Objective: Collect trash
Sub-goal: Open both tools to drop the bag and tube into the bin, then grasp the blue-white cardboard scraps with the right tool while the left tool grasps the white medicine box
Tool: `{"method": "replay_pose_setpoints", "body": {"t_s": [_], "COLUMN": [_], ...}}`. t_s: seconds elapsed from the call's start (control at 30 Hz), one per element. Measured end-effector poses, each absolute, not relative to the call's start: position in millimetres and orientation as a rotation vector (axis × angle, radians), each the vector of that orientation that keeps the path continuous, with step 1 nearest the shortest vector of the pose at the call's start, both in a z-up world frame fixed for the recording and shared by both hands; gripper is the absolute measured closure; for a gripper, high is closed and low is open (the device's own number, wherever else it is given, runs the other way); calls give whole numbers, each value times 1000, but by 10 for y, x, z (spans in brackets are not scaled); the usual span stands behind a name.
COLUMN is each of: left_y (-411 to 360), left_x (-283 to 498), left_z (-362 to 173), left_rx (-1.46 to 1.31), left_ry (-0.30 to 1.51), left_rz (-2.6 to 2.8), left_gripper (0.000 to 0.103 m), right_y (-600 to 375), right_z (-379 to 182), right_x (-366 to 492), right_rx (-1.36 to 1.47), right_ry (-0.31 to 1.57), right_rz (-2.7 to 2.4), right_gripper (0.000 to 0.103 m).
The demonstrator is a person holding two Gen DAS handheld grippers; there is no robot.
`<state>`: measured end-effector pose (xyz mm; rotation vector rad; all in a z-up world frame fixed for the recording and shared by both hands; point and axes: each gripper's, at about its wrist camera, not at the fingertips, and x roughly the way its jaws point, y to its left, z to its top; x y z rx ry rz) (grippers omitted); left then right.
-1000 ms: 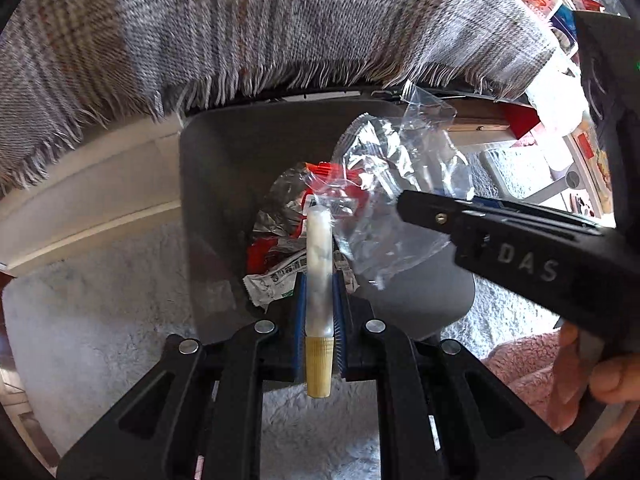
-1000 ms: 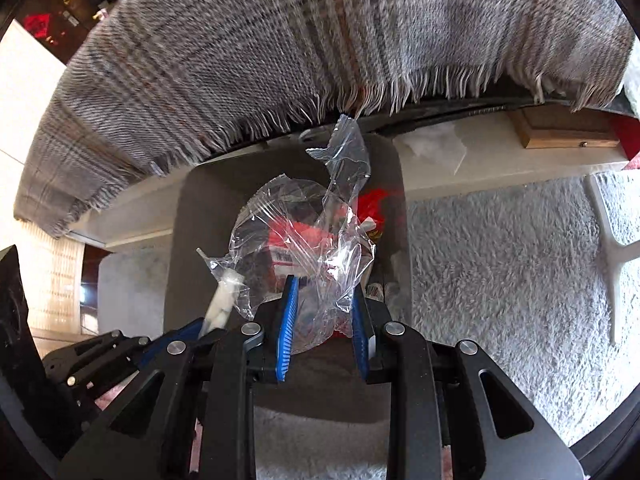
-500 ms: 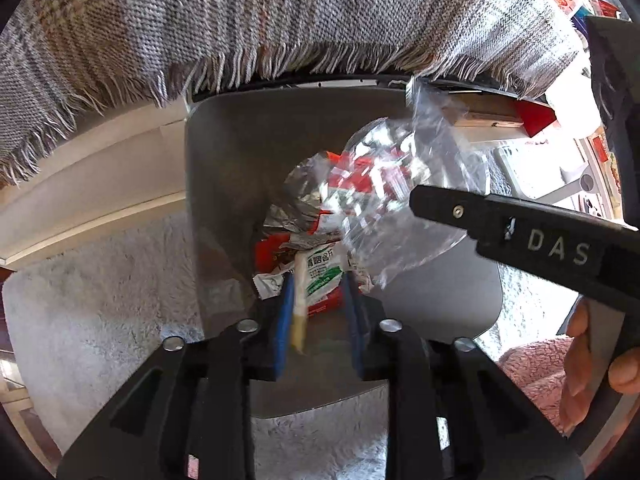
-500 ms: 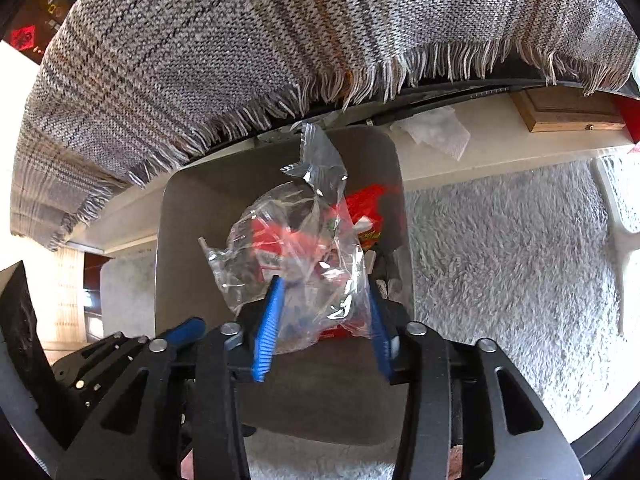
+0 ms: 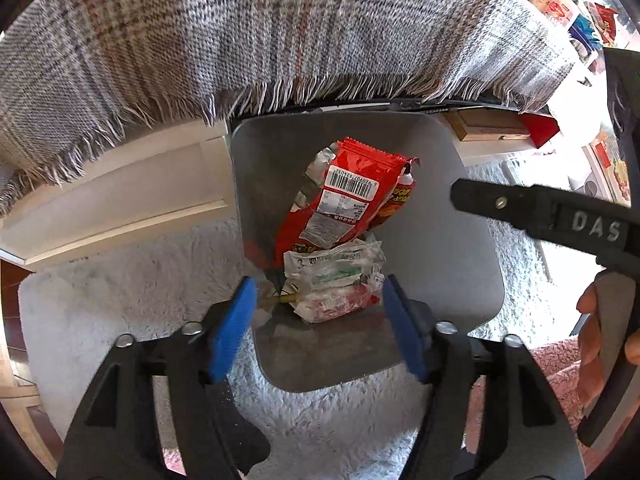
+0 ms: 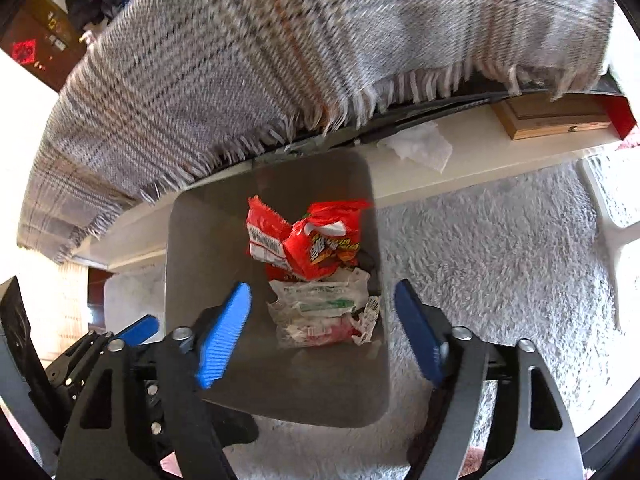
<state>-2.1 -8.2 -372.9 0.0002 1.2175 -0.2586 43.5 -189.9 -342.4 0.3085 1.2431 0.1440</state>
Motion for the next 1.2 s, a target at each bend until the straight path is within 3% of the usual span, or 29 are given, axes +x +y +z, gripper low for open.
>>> {"method": "replay_pose_setpoints", "body": {"t_s": [0.1,0.2,0.3,0.57,0.83,1.2], "left_y": [-87,-91,-98,-197,-288,-539], "left_x": [-47,-38,25,601,1442,2423], "left_z": [-3576,-3297,-2961,-2233,-1782,-1770], "left_rx": [-2,32,40,64,84,113], "left_ry": [1199,1156,1104,1029,931,871], "left_rz": [-273,-286,-297,-330,-314,-303], "left_gripper": [18,11,8,8,8,8], "right_y": [-1973,-2064,-2174,-2522,-3032,-3375], "right_z": [-3267,-2962,-2516,-1735,-1770,-2052], "right_x": [417,440,513,1017,1773,2792], "right_rx": [319,327,308,239,289,313], "right_ry": [1212,1142,1039,931,887,876], "right_rz": [141,140,128,108,17,-81], "right_gripper": [19,11,4,3,3,9]}}
